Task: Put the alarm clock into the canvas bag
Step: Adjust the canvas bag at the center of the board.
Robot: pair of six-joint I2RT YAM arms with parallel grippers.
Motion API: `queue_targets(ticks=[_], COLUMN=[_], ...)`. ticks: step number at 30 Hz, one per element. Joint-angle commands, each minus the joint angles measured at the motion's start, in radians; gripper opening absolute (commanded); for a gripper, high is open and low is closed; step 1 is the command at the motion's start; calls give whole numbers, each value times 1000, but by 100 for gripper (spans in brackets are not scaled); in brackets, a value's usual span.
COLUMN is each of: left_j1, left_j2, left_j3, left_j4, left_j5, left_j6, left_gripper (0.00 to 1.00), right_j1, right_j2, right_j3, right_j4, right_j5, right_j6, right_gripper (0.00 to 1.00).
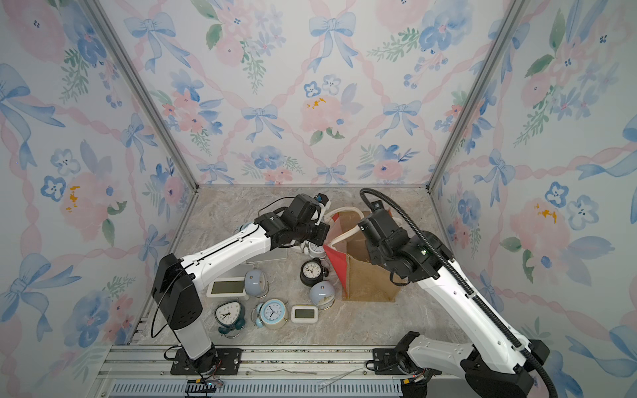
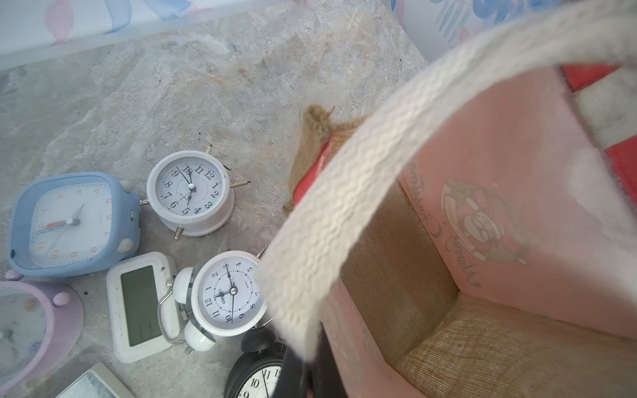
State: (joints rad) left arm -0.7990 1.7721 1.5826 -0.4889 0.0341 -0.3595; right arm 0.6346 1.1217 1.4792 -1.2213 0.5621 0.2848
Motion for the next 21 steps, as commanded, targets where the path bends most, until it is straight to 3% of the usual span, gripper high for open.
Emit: queue_targets(ticks=[1,5,8,12,14,17,21], left_j1=[-3,-2,-2,-3,-3,-6,-8], left_j2=[8,5,4,3,2,-3,-24], left_j3=[24,24,26,36,46,59,69], left_j4=[-2,-4,-2,-2,-2,-3,-3], left_j5=[-24,-25,-23,-17,-15,-23,-27], left_j6=[13,13,13,12,11,11,6], left_gripper=[0,0,0,1,12,35,49], right_j1=[-151,-362,-495,-553,-555,-554,-555], right_j2=[-89,-166,-200,-216,-210,-193,-178], right_j3=[-37,-100,-135,-115,-91,-40,-33], right_j4=[53,79,91,94,96,90,144], right_j5=[-74,-50,-61,-40,-46,-80,-402], right_j6=[-12,-8,-7,-21,-31,-43,-39], right_gripper=[31,58,66,74,76,78,76])
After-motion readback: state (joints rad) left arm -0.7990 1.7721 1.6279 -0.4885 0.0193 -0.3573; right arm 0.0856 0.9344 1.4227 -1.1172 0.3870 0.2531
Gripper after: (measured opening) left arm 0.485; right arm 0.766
